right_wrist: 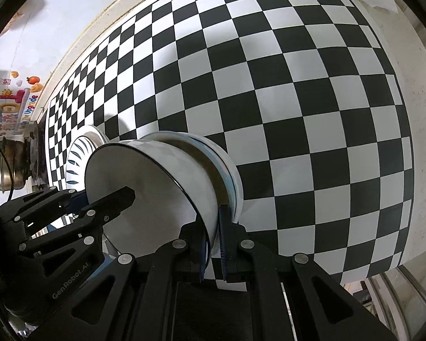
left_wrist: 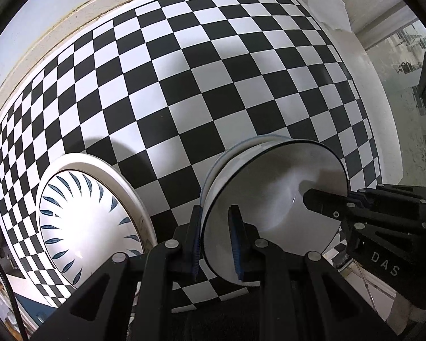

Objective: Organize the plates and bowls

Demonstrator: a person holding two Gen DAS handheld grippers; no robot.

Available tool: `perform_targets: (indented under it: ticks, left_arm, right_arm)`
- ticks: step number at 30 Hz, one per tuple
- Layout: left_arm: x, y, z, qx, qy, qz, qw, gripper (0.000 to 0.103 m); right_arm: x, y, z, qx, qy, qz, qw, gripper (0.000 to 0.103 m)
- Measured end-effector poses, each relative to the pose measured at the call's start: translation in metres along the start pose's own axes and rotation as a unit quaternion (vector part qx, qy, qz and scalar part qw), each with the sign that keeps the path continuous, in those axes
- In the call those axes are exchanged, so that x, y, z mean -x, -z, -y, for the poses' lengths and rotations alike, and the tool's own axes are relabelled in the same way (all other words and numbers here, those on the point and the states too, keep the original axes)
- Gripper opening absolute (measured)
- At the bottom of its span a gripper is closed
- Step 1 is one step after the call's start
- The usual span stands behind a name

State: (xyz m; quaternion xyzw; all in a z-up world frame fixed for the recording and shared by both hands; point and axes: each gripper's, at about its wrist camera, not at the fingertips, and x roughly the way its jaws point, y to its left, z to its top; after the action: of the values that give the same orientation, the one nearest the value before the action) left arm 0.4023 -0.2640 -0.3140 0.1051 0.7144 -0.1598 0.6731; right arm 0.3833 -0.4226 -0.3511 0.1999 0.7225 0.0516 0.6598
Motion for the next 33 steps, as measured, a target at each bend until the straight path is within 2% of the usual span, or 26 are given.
perform_targets:
  ticks: [12,19,21,22,25,27,29,33]
  left_arm:
    - [0.001,0.0,-0.005,0.009,0.006,-0.007,0.9999,0.017]
    - [0.016,0.001,-0.007,0.005,0.006,0.006,1.0,0.018]
    - [0.023,0.002,-0.007,0.005,0.011,0.013,0.9998,0.021]
    - [0.027,0.002,-0.007,0.006,0.016,0.018,0.9997,0.025]
    - [0.048,0.006,-0.007,0.001,0.014,0.041,0.999,0.026]
    - [0.063,0.009,-0.005,-0.005,0.005,0.059,0.9983,0.026]
    - [0.08,0.013,-0.004,-0.01,0.009,0.072,0.9973,0.028]
    - [0.11,0.022,0.002,-0.023,0.013,0.092,0.9954,0.031]
  right_arm:
    - [0.002,-0.003,0.002,-0.014,0.001,-0.007,1.0,0.012]
    - [0.009,-0.001,0.003,-0.015,-0.002,-0.007,1.0,0.017]
    - [0.014,0.002,0.001,-0.014,-0.002,-0.003,1.0,0.021]
    - [0.017,0.003,0.0,-0.013,0.0,0.0,1.0,0.028]
    - [0.034,0.009,-0.006,-0.006,0.003,0.016,1.0,0.05]
    - [0.051,0.014,-0.012,0.003,0.011,0.033,0.999,0.057]
    - [0.072,0.021,-0.019,0.012,0.022,0.051,0.998,0.07]
    - [0.111,0.037,-0.035,0.037,0.054,0.088,0.994,0.079]
